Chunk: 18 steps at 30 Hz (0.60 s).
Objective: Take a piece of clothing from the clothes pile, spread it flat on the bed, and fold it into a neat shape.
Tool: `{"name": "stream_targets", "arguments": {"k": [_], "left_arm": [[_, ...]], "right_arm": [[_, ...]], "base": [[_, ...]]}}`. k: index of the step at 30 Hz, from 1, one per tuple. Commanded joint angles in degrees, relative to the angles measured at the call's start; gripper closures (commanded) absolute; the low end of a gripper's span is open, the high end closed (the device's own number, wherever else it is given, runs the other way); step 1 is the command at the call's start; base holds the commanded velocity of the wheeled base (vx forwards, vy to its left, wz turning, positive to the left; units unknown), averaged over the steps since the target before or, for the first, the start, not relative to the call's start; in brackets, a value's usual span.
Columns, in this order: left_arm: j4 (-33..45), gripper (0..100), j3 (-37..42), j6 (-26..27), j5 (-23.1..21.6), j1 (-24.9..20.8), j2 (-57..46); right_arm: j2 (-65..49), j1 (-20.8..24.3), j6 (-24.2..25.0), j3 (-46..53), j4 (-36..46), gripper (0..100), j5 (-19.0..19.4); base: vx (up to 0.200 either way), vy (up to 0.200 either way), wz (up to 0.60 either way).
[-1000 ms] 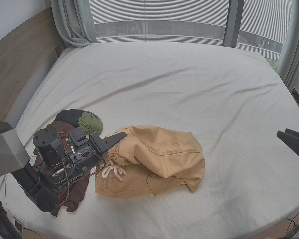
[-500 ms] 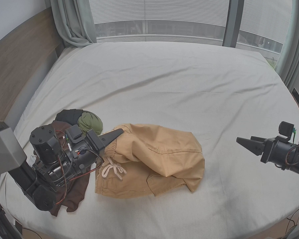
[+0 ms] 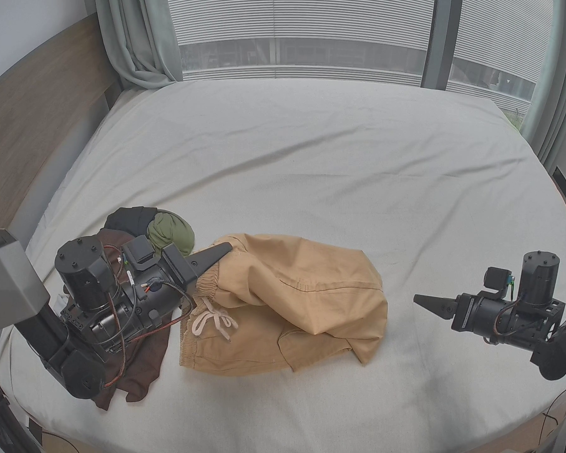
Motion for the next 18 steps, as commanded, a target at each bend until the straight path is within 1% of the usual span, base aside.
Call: {"name": "stream_targets", "arguments": {"k": [1, 5, 9, 11, 12, 13, 14, 15, 18], "left_arm": [[-0.05, 100, -0.08, -0.03, 0.01, 0.03, 0.26], [-0.05, 100, 0.01, -0.03, 0.01, -0.06, 0.26], [-0.05, 100, 0.01, 0.06, 0.01, -0.06, 0.17], [-0.05, 100, 0.01, -0.03, 0.01, -0.06, 0.17], [-0.05, 100, -0.08, -0.03, 0.01, -0.06, 0.17], [-0.05, 100, -0.08, -0.03, 0.01, -0.06, 0.17], [-0.05, 100, 0.01, -0.03, 0.01, 0.03, 0.08], [-0.05, 100, 0.01, 0.06, 0.01, 0.03, 0.00], [-0.05, 100, 0.01, -0.03, 0.01, 0.03, -0.18]], "right_arm": [[8.09, 0.29, 0.78, 0.30, -3.27, 0, -0.10], [12.13, 0.55, 0.87, 1.18, -7.75, 0, -0.27], [18.90, 0.73, 0.87, 1.71, -13.55, 0, -0.27], [22.59, 1.61, 0.87, 2.85, -17.16, 0, -0.36], [25.32, 2.66, 0.87, 3.46, -20.67, 0, -0.71], [25.32, 2.66, 0.87, 3.46, -20.67, 0, -0.71], [28.83, 3.36, 1.22, 3.20, -24.54, 0, -2.91], [30.50, 3.36, 1.57, 2.41, -24.01, 0, -4.49], [31.82, 3.54, 2.80, 0.74, -23.75, 0, -4.93]], "base": [[0.000, 0.000, 0.00], [0.000, 0.000, 0.00], [0.000, 0.000, 0.00], [0.000, 0.000, 0.00], [0.000, 0.000, 0.00], [0.000, 0.000, 0.00], [0.000, 0.000, 0.00], [0.000, 0.000, 0.00], [0.000, 0.000, 0.00]]}}
